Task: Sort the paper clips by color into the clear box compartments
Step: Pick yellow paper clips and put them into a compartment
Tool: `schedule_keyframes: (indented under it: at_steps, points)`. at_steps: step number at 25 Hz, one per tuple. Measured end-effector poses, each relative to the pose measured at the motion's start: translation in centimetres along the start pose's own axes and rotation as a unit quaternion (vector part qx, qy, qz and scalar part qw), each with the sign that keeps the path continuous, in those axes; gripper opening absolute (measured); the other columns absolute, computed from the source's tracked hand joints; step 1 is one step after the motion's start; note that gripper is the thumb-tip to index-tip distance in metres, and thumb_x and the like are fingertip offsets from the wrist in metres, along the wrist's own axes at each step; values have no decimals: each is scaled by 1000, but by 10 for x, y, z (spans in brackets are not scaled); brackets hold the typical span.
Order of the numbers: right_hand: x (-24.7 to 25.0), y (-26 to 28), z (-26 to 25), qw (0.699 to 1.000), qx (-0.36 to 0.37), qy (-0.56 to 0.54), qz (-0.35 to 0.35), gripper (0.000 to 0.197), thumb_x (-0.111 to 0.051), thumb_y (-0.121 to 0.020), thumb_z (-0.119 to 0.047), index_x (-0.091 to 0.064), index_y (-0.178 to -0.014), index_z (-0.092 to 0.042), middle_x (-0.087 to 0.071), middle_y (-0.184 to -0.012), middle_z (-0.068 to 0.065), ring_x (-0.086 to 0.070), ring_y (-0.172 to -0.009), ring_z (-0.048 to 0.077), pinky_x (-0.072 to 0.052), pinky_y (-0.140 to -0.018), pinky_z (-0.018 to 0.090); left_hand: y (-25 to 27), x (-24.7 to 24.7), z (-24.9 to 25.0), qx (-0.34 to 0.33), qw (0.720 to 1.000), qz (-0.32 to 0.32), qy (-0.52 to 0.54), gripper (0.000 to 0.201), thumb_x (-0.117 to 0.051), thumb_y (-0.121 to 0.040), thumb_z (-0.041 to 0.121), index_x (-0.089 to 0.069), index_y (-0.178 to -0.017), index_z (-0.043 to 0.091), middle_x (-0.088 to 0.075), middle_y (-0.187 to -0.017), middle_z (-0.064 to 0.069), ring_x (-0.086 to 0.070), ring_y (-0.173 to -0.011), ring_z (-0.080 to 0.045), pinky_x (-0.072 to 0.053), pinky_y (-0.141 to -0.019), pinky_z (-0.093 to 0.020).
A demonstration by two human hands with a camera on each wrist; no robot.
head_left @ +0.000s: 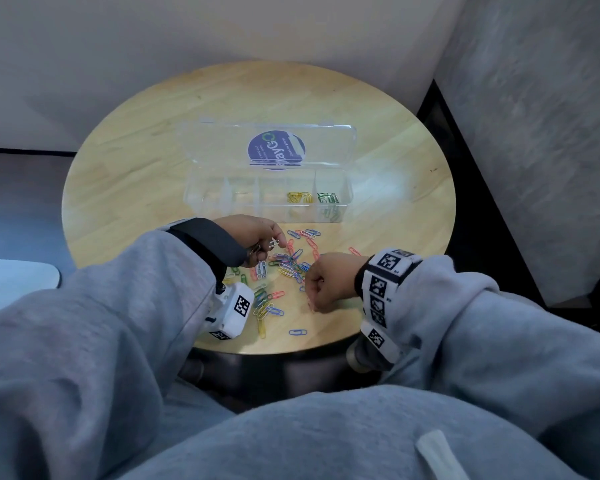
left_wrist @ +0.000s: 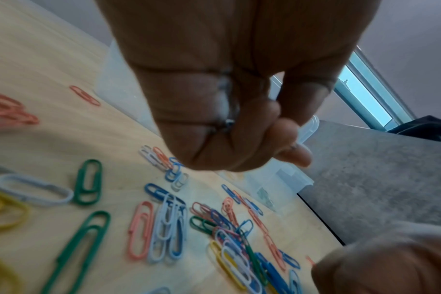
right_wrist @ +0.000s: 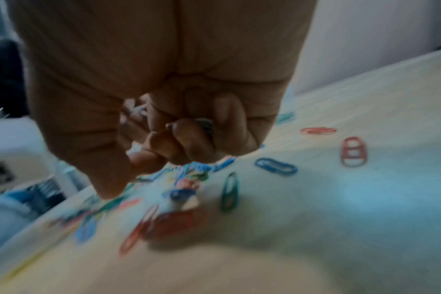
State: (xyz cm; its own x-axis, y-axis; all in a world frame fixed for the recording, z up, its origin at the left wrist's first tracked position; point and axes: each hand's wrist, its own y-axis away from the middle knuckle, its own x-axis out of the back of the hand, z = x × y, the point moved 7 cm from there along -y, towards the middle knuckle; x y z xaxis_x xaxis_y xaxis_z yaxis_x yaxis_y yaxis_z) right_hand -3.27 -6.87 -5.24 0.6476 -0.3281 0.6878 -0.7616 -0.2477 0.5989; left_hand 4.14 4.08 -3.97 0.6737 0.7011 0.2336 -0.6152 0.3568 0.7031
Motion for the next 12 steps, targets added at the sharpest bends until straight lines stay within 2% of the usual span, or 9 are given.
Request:
schedule_keyframes:
  at_steps: [1,3,5,7,9,10,12]
  points:
    - [9,2,3,999,-11,-30,13,8,-62,-72,-11,-67,-71,-17,-59,-62,-6,-49,-57,8,-41,-54,20,0,0,0,2,1000,-1,18,40,-20,-82,-10,-52,-69,11,-35,-59,-4,-35,-29,-7,-22,-34,-10]
    - [27,5,12,996,-27,-74,46,16,-65,-75,-13,-58,-63,-21,-56,-61,-5,-47,-53,8,-40,-52,20,1,1,1,5,998,-4,57,35,-24,-85,-5,-50,-68,11,-36,-62,-3,-38,-31,-6,-25,-34,-10]
    - [42,6,20,988,-45,-128,73,21,-65,-80,-14,-54,-64,-21,-56,-64,-4,-46,-51,8,-41,-52,19,2,3,3,6,995,-5,99,31,-28,-89,0,-49,-68,10,-40,-64,-4,-42,-31,-6,-29,-33,-10]
    - [53,7,28,962,-60,-244,106,19,-59,-84,-6,-53,-71,-18,-56,-66,1,-51,-45,6,-42,-47,16,2,6,6,3,989,7,146,30,-30,-92,2,-50,-70,9,-45,-68,-7,-48,-35,-8,-35,-33,-10]
    - [60,7,33,901,-66,-408,130,20,-49,-88,5,-53,-80,-12,-52,-66,5,-51,-42,7,-40,-39,13,4,11,16,-8,981,23,192,26,-34,-94,5,-53,-76,8,-51,-74,-9,-55,-52,-14,-45,-41,-15]
    - [63,7,34,864,-63,-482,132,21,-44,-90,8,-54,-82,-9,-49,-66,6,-51,-47,10,-42,-40,14,5,13,21,-15,977,30,212,24,-36,-95,7,-54,-79,7,-53,-77,-10,-55,-62,-17,-50,-51,-19]
    - [67,6,35,795,-64,-590,129,25,-37,-92,9,-55,-81,-4,-45,-69,8,-47,-56,15,-47,-44,16,7,21,31,-34,966,40,252,22,-37,-95,10,-56,-83,7,-55,-83,-12,-56,-73,-19,-49,-69,-25]
